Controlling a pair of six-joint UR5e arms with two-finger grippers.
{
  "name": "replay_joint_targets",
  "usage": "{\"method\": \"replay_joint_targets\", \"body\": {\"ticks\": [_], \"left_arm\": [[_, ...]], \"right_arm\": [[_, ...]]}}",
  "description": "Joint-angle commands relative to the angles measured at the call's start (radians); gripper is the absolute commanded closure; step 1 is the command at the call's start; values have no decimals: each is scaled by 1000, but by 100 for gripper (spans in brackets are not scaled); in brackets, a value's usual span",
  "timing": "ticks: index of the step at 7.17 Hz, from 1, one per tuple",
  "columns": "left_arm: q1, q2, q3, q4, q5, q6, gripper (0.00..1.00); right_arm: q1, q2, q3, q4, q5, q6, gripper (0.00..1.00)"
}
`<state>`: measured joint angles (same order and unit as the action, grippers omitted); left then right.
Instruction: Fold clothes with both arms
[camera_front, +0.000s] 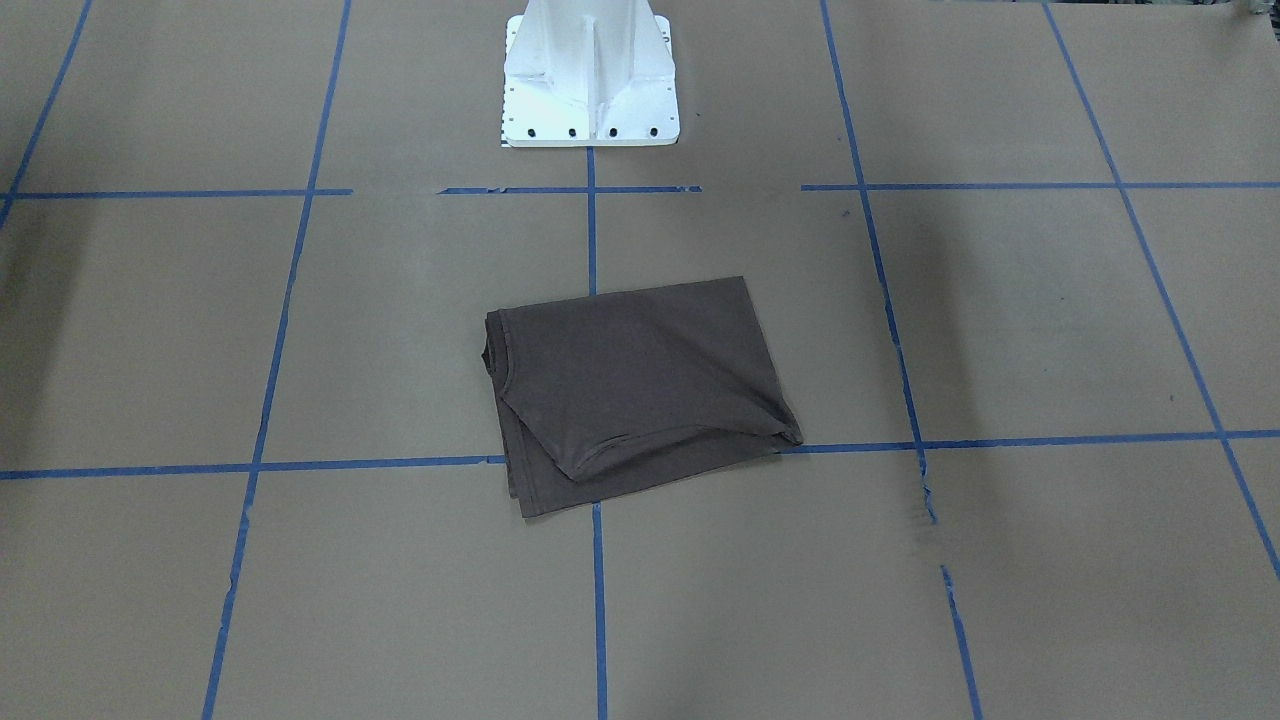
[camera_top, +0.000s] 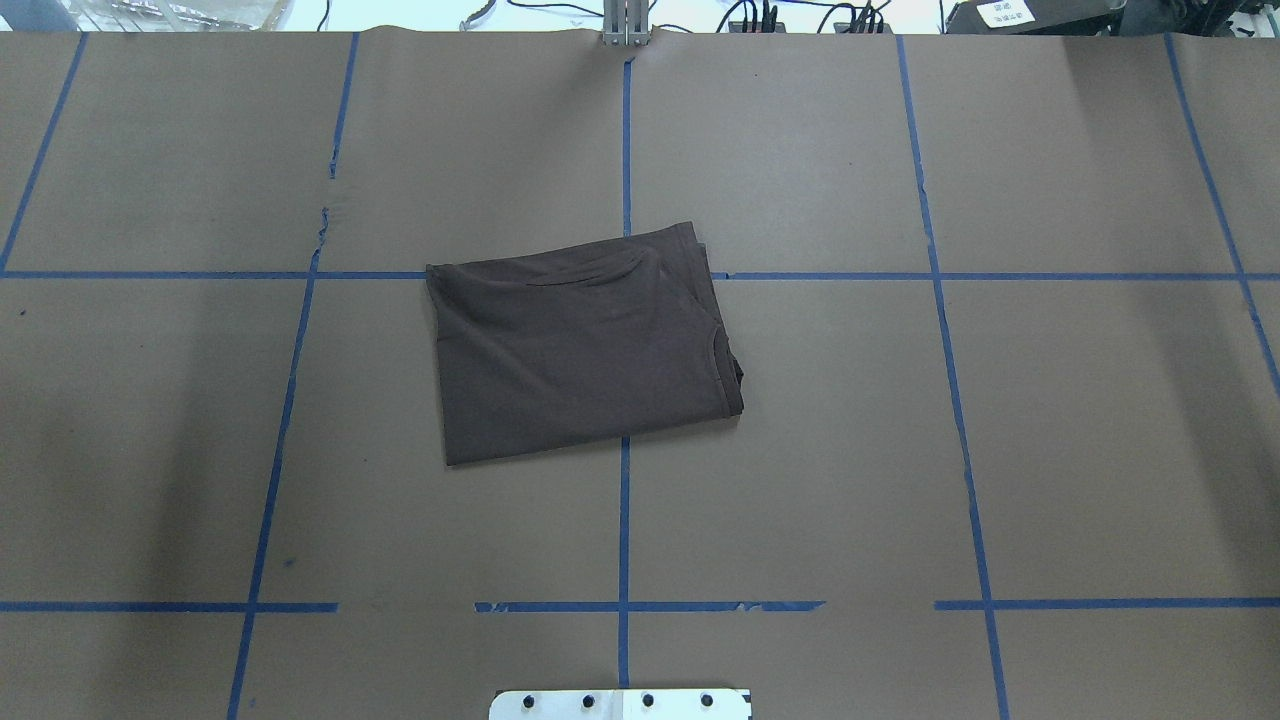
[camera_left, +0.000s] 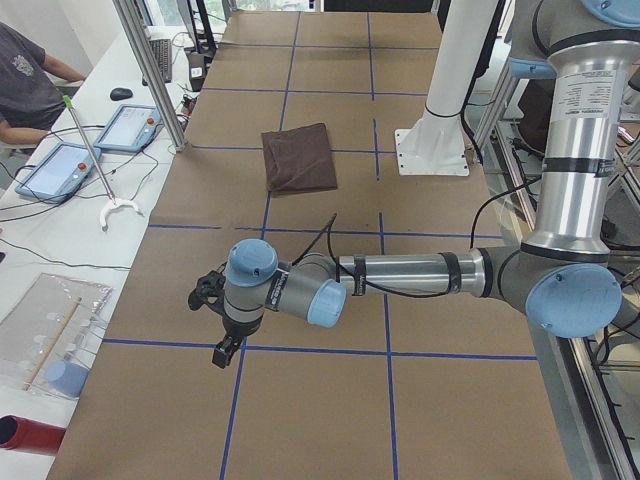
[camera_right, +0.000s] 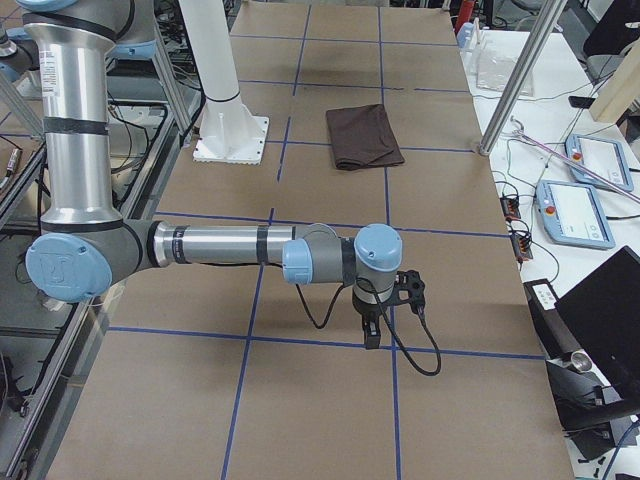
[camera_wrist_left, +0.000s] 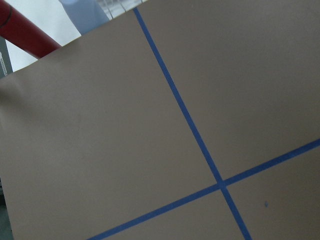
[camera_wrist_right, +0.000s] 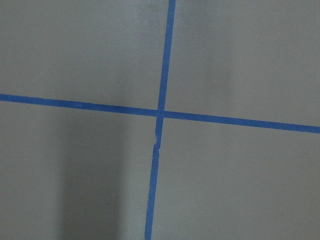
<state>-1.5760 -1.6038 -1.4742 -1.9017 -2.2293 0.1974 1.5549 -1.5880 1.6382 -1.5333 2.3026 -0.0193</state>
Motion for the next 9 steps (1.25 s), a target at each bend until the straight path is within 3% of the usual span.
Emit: {"method": "replay_joint_targets", "body": {"ticks": [1,2,3,7,9], "left_arm": [[4,-1,-117,253,-10,-72,0],[13,2,-203,347,-15,-184,0],[19,8,-224,355,-16,-218,0],[19,13,-224,345,-15,-217,0],[19,13,-227,343,-15,-216,0]], "right_arm": [[1,-12,12,-2,11,4,0],[1,-15,21,-2,12,4,0],[1,-27,34,-2,12,4,0],[14,-121,70,-8,17,9,0],[54,-133,141,-109,97,9,0]]}}
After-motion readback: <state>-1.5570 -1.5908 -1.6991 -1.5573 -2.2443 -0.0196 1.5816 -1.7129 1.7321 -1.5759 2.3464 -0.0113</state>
